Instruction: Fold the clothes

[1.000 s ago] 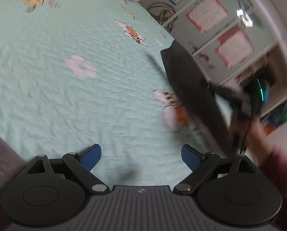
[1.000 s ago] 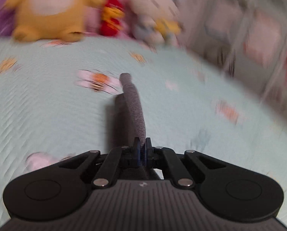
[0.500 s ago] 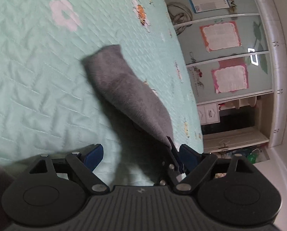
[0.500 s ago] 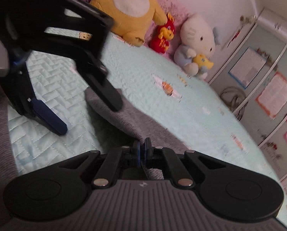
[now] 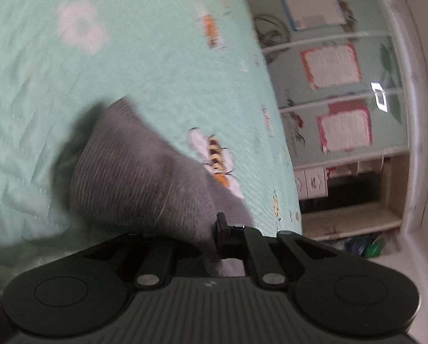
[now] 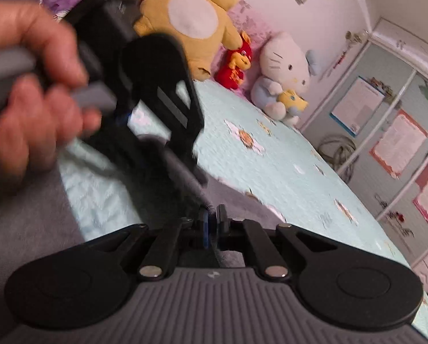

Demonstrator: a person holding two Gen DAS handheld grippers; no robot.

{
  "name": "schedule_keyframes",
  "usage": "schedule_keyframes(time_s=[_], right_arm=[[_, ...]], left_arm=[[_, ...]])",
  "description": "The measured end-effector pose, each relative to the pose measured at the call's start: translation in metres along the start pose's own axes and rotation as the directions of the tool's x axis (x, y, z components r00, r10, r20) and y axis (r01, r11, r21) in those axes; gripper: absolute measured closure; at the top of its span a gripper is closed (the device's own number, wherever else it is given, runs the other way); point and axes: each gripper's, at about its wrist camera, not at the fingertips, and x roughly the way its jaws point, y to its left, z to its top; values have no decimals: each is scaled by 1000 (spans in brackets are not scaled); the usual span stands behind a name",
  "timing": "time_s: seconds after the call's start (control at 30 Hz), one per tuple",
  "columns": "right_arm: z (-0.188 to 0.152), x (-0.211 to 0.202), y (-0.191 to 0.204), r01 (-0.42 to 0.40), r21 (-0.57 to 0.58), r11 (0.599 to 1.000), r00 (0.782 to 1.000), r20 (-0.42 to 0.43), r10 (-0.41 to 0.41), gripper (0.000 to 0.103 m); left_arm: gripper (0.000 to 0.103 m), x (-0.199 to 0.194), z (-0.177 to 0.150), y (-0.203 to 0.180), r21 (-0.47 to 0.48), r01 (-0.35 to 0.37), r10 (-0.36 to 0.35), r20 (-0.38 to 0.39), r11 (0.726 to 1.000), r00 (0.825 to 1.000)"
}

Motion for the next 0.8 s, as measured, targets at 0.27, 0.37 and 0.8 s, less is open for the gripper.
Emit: schedule_keyframes(time_s=[0.27, 0.37, 0.8], right_arm=[[-51, -39, -15, 163, -44, 986, 983, -80, -166, 38], [-66, -29, -20, 203, -82, 976, 971, -113, -211, 38], [-65, -5, -52, 226, -23, 974, 957, -183, -226, 101]], left_arm=[[100, -19, 1, -38, 101, -14, 16, -20, 995, 1000], [100, -27, -2, -39, 98, -15, 17, -25, 995, 1000], [101, -52, 10, -43, 249, 29, -21, -33, 968, 999]])
